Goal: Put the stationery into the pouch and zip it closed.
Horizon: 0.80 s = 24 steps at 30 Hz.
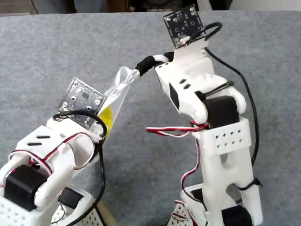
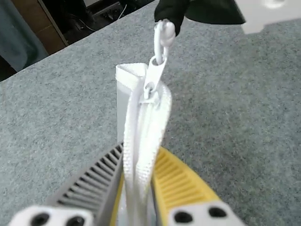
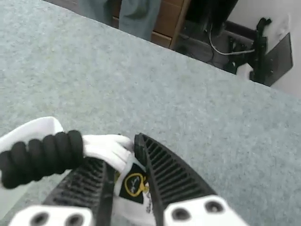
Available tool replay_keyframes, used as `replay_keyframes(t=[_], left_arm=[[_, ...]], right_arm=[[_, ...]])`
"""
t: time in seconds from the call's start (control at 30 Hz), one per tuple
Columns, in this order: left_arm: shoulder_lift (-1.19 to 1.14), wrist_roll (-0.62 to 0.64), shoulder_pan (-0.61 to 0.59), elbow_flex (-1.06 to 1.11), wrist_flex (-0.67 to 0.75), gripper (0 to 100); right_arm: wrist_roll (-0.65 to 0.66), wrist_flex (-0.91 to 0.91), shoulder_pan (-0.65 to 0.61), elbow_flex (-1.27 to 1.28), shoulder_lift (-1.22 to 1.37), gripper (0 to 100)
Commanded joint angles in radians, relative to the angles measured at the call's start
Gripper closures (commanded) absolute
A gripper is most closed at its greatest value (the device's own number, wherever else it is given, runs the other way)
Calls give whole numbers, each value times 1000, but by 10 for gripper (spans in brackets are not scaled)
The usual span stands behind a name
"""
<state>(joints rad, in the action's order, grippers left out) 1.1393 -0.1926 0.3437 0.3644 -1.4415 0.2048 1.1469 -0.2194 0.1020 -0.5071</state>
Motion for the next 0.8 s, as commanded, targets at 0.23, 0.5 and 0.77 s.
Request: replay_keyframes(t=[0.23,0.5,0.77], left_arm=[[28,3,-5,-136,-18,973],[28,31,-5,-160,-18,973],[28,31,-5,-160,-18,973]], right_arm=[[8,-35,184,-2,105,986],[8,-35,199,-2,182,986],[8,-95,235,-2,251,986]])
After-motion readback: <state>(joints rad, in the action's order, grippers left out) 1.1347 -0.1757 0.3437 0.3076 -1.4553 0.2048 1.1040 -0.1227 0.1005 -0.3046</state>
